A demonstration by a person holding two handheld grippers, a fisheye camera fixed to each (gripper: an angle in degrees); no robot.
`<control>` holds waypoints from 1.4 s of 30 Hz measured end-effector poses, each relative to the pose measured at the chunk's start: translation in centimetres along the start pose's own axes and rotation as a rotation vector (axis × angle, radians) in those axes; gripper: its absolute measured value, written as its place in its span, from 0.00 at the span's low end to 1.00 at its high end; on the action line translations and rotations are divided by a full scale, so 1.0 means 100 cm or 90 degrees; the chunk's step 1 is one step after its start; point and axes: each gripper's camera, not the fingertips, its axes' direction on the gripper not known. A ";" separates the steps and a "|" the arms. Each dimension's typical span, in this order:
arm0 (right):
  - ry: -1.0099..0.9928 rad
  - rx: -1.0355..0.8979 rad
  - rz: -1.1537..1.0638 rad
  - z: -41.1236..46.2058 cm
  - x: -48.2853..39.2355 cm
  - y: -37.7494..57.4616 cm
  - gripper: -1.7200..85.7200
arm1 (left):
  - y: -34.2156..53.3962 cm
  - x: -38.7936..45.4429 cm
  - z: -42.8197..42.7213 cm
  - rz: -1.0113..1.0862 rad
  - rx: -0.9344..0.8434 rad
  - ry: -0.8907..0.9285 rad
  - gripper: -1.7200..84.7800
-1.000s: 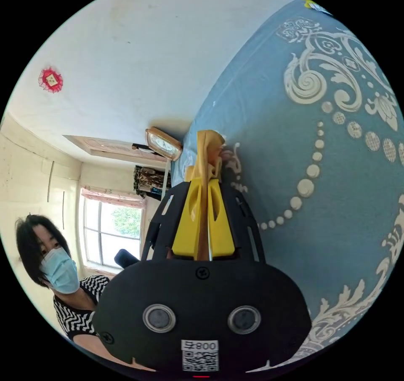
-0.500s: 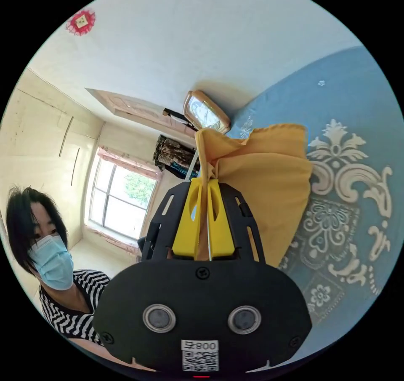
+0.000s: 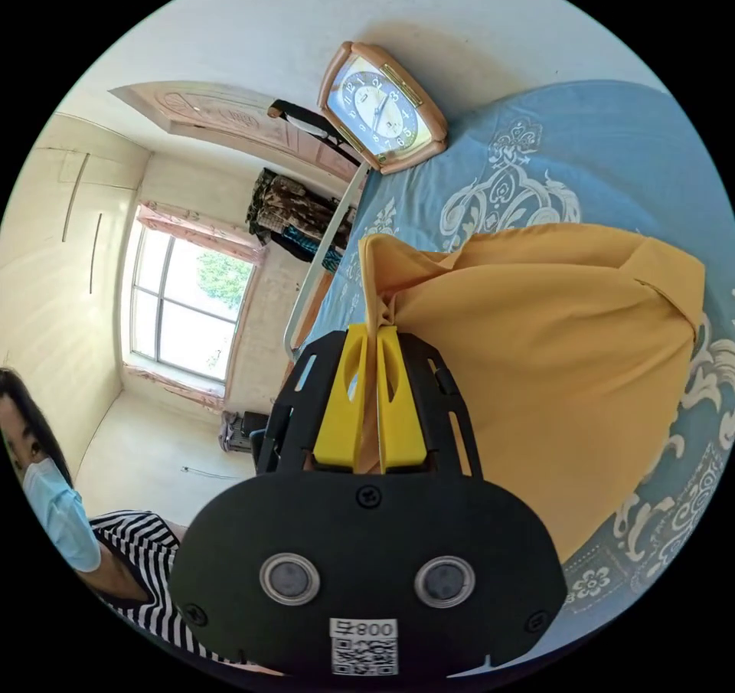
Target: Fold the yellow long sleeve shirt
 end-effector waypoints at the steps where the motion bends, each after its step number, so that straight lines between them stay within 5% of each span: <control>1: 0.003 -0.008 0.002 0.014 0.001 -0.003 0.04 | -0.003 -0.001 -0.005 -0.003 0.003 -0.001 0.04; 25: 0.094 -0.107 0.000 0.168 0.033 -0.007 0.07 | -0.080 0.007 -0.123 -0.084 -0.002 -0.052 0.04; 42: 0.135 -0.050 -0.134 0.110 0.001 0.100 0.10 | -0.059 0.019 -0.153 -0.124 0.040 0.030 0.05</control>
